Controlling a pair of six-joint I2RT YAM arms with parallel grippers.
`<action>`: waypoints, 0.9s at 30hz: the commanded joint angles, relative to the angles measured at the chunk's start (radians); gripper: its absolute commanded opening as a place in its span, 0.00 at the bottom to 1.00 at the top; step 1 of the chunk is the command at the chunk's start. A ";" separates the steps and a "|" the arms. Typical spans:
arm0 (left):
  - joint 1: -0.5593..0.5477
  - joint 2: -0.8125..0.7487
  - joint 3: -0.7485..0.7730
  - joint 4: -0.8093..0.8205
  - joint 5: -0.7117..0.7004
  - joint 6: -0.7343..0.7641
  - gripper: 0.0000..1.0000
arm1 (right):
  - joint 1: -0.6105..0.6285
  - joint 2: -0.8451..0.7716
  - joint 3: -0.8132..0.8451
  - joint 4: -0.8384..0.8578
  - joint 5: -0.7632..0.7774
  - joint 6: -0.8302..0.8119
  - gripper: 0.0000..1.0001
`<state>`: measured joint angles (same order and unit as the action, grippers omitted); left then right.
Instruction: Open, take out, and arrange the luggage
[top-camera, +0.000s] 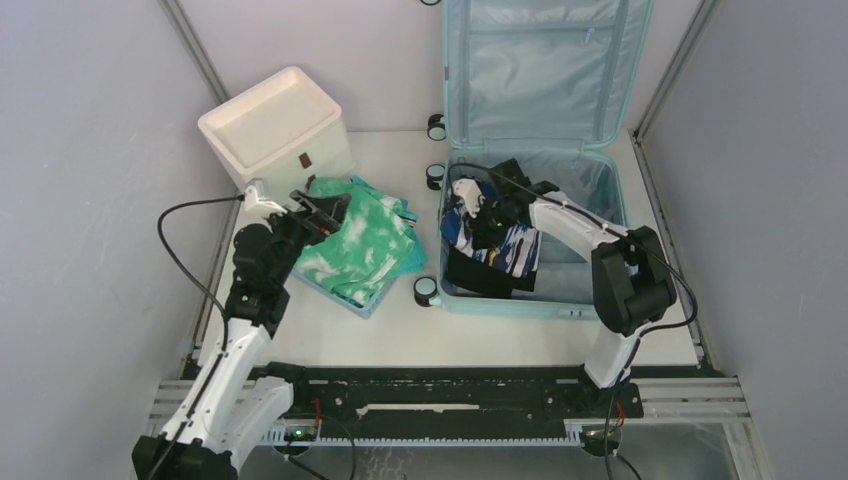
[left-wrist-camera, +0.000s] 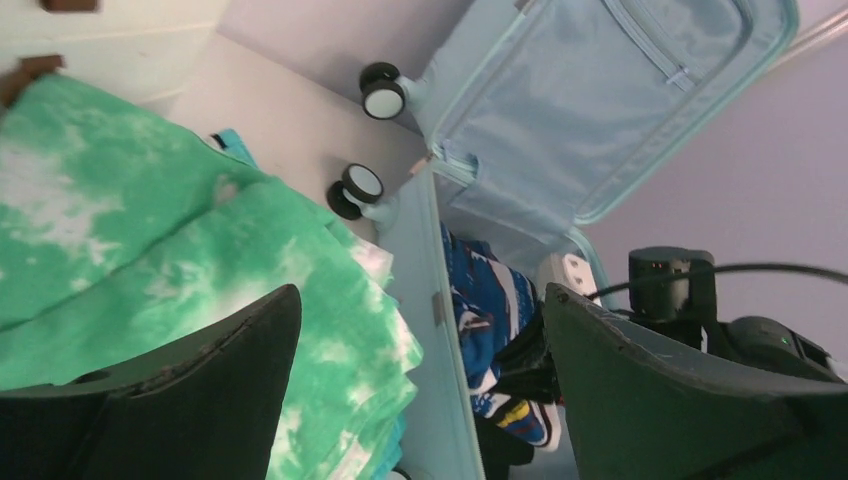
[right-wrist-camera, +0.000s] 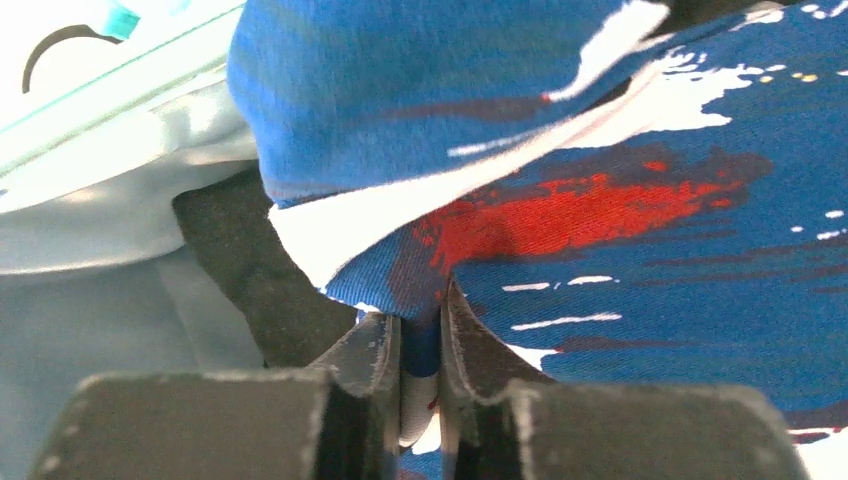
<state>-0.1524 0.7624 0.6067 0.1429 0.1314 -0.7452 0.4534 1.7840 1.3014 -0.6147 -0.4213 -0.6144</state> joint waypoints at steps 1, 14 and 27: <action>-0.048 0.041 -0.004 0.132 0.072 -0.062 0.93 | -0.074 -0.083 -0.014 -0.027 -0.176 0.037 0.12; -0.266 0.252 0.100 0.163 0.102 -0.058 0.92 | -0.263 -0.108 0.016 -0.080 -0.538 0.105 0.03; -0.482 0.531 0.350 0.050 -0.102 -0.399 0.99 | -0.317 -0.103 0.122 -0.092 -0.686 0.224 0.02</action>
<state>-0.5945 1.2167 0.8181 0.2489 0.1120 -0.9733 0.1352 1.7279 1.3457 -0.6952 -0.9760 -0.4683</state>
